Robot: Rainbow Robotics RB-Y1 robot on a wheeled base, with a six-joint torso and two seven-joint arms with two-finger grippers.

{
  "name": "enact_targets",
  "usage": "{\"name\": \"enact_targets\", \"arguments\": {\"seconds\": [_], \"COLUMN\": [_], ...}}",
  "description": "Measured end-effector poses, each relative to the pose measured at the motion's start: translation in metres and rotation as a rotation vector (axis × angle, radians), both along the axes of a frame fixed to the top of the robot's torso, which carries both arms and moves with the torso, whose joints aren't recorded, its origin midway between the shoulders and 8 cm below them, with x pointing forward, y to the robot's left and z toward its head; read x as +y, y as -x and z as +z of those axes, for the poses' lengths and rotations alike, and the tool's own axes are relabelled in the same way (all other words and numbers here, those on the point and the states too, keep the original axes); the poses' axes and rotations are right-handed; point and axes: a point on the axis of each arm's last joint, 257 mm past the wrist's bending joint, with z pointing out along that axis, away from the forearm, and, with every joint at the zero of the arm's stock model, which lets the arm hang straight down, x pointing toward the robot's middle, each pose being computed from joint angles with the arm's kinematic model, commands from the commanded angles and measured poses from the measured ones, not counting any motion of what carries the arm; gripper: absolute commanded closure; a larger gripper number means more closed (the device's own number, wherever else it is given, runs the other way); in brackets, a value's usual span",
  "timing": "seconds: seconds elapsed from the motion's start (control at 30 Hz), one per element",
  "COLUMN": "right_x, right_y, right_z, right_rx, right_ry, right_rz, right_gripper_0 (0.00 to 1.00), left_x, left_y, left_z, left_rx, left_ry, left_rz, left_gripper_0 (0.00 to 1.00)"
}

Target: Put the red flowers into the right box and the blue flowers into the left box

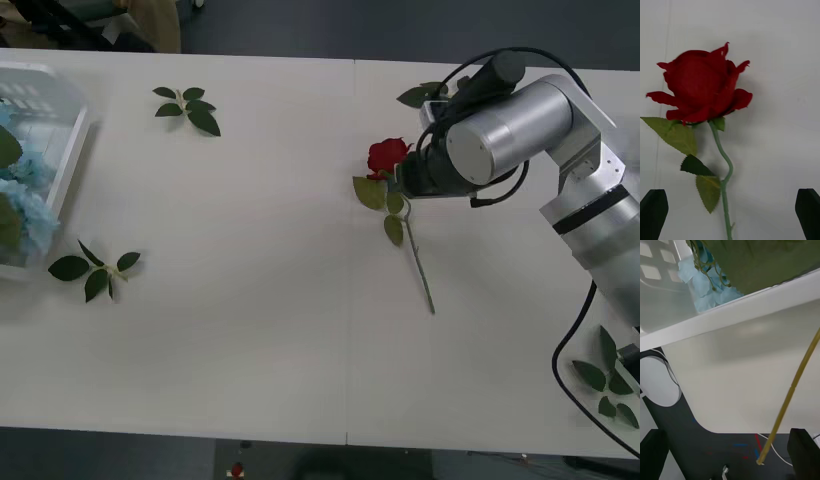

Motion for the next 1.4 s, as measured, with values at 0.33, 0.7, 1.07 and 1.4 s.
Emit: {"name": "enact_targets", "arguments": {"seconds": [0.33, 0.7, 1.07, 1.4], "right_x": [0.022, 0.016, 0.011, 0.03], "right_y": [-0.015, -0.017, -0.023, -0.028], "right_z": [-0.004, -0.023, -0.044, -0.057], "right_rx": [-0.022, -0.009, -0.026, -0.008], "right_ry": [-0.015, 0.013, 0.05, 0.032], "right_rz": [0.01, 0.005, 0.01, 0.009], "right_gripper_0": [0.0, 0.0, 0.0, 0.0], "left_x": [-0.014, -0.103, -0.238, -0.347], "left_y": [0.001, -0.001, -0.024, -0.076], "left_z": [-0.006, 0.003, 0.05, 0.1], "left_rx": [0.008, 0.04, -0.103, -0.193], "left_ry": [0.065, 0.308, 0.605, 0.592], "left_rz": [-0.004, -0.245, -0.668, -0.952], "left_gripper_0": [0.0, 0.0, 0.0, 0.0]}}
